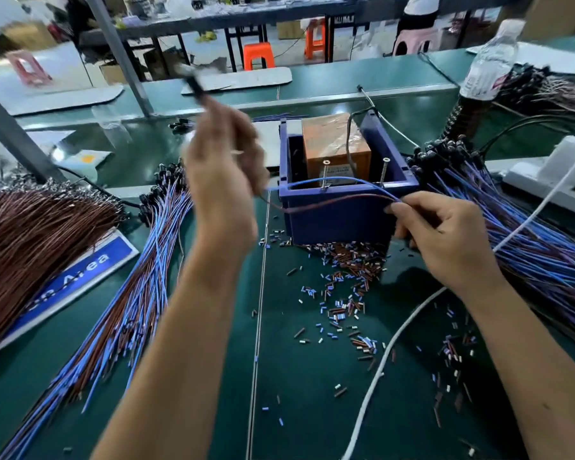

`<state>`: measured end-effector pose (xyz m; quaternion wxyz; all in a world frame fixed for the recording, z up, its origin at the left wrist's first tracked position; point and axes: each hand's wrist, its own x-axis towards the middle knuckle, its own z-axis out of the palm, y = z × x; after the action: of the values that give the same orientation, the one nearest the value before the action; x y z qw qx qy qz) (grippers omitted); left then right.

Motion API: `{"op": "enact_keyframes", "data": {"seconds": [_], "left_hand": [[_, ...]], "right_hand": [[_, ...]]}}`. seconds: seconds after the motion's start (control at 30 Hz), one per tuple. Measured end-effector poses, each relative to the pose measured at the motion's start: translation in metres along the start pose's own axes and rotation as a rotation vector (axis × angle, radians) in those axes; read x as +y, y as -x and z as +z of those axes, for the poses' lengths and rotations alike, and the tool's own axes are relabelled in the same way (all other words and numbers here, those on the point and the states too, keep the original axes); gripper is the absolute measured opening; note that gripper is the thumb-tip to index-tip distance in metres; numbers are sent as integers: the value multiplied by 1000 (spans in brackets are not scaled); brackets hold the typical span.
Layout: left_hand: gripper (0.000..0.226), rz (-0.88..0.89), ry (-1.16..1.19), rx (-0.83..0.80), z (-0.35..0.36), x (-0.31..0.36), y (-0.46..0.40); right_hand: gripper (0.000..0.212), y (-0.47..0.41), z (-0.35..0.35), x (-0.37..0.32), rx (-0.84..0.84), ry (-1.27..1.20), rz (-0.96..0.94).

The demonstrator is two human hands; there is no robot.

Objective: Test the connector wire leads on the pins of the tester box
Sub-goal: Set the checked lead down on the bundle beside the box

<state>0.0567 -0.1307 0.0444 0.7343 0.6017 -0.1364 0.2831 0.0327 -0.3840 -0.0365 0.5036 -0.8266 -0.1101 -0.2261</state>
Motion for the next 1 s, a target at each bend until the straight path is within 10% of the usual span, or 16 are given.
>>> {"op": "enact_keyframes", "data": {"seconds": [0.23, 0.47, 0.73, 1.0], "left_hand": [[29, 355, -727, -635, 36, -46, 66], [22, 288, -803, -614, 21, -59, 73], [27, 503, -547, -97, 25, -48, 77], [20, 321, -625, -638, 29, -58, 78]], "right_hand": [[30, 7, 8, -12, -144, -39, -120], [15, 10, 11, -7, -186, 59, -111], [11, 10, 9, 2, -166, 82, 23], [26, 8, 7, -10, -175, -164, 42]]}}
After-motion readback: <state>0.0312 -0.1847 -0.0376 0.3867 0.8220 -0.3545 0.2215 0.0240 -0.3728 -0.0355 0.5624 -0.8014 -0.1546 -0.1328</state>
